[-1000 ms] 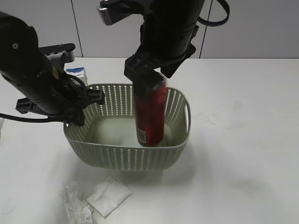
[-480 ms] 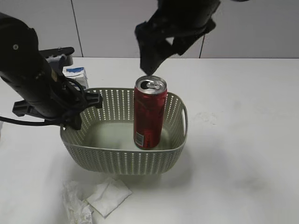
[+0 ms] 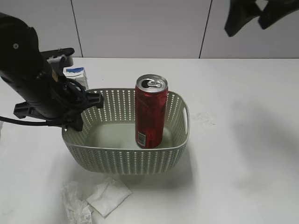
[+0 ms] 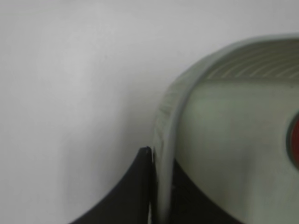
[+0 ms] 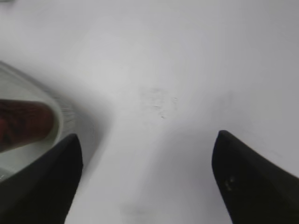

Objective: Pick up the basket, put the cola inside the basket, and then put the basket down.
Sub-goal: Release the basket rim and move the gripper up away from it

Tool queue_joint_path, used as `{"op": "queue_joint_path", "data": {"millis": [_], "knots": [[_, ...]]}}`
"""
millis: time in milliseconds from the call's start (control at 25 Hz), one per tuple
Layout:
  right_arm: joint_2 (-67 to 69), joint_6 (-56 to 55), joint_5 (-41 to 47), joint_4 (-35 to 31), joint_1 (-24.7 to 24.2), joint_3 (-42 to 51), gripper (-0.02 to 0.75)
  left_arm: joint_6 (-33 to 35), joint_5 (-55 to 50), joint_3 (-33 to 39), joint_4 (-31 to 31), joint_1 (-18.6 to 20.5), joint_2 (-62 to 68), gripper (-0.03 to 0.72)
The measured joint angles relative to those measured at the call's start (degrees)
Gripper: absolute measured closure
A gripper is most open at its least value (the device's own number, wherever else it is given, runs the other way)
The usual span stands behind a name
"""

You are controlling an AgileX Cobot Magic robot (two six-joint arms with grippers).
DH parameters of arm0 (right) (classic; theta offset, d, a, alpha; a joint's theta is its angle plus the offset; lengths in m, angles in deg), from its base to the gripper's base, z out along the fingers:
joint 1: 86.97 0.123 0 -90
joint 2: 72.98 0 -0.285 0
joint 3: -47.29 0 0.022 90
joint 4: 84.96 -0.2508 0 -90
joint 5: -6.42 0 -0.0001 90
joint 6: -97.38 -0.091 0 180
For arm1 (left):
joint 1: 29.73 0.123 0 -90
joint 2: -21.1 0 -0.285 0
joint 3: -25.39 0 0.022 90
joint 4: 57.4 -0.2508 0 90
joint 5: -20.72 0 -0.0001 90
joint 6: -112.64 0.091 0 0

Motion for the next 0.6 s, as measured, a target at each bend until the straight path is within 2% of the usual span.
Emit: {"op": "queue_joint_path", "data": {"millis": [120,320,480,600], "knots": [[-0.05,0.00,0.00,0.77,-5.06,0.00,0.094,0.00,-0.14,0.00,0.10,0.00,0.00,0.687],[-2.17,1.22,-0.06,1.56,-10.31,1.37,0.104,0.00,-0.22,0.00,0.16,0.00,0.00,0.687],[-8.13,1.53,-0.17,2.14,-14.35,6.91,0.111,0.00,-2.28,-3.04,0.03,0.00,1.03,0.687],[-14.80,1.53,-2.26,3.01,-15.08,13.35,0.118,0.00,-3.66,-7.72,0.03,0.00,3.64,0.687]]}}
